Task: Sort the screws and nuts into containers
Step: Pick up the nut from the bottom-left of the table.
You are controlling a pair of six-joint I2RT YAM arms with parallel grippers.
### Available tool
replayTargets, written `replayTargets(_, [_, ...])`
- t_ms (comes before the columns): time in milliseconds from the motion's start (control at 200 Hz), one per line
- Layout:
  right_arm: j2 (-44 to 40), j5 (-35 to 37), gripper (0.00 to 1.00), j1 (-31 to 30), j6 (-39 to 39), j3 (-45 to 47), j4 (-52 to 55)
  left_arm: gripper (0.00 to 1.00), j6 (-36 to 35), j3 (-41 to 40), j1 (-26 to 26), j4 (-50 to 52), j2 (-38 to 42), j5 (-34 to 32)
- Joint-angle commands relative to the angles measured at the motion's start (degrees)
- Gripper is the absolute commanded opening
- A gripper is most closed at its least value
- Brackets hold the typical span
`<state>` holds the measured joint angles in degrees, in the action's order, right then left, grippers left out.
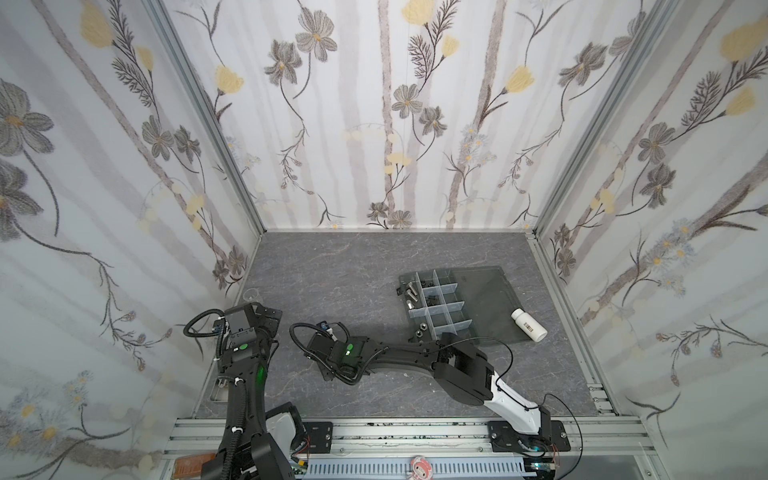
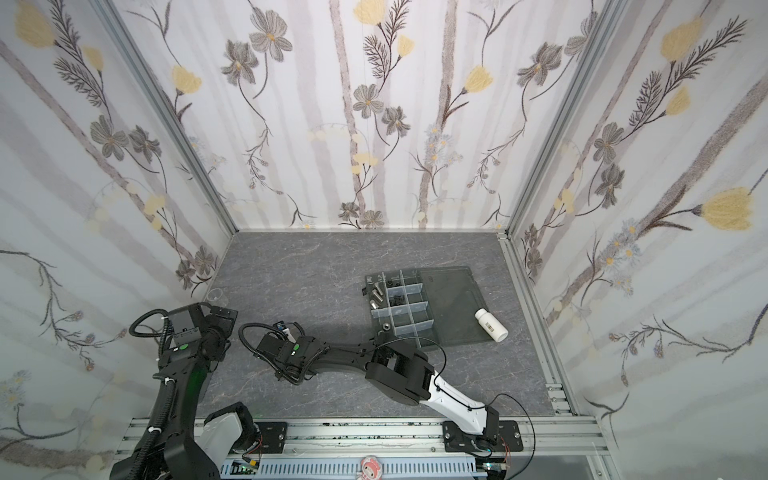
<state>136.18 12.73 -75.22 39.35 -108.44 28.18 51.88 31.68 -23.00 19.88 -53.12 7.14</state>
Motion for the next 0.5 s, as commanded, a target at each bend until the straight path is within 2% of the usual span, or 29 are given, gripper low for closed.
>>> replayTargets(0, [0.0, -0.7, 0.39, -0.3, 0.1, -0.2, 3.5, 1.0, 0.1, -0.1, -0.1, -1.0, 0.1, -0.7])
replayTargets(245, [0.5, -0.7, 0.37, -0.2, -0.1, -0.2, 3.0, 1.0, 0.1, -0.2, -0.1, -1.2, 0.1, -0.6])
replayTargets(355, [0.4, -0.7, 0.3, -0.2, -0.2, -0.2, 2.9, 1.0, 0.2, -0.2, -0.1, -1.2, 0.0, -0.7])
replayTargets(495, [0.3, -0.7, 0.27, -0.1, -0.3, -0.2, 2.9, 1.0, 0.2, -0.4, -0.1, -1.2, -0.1, -0.9])
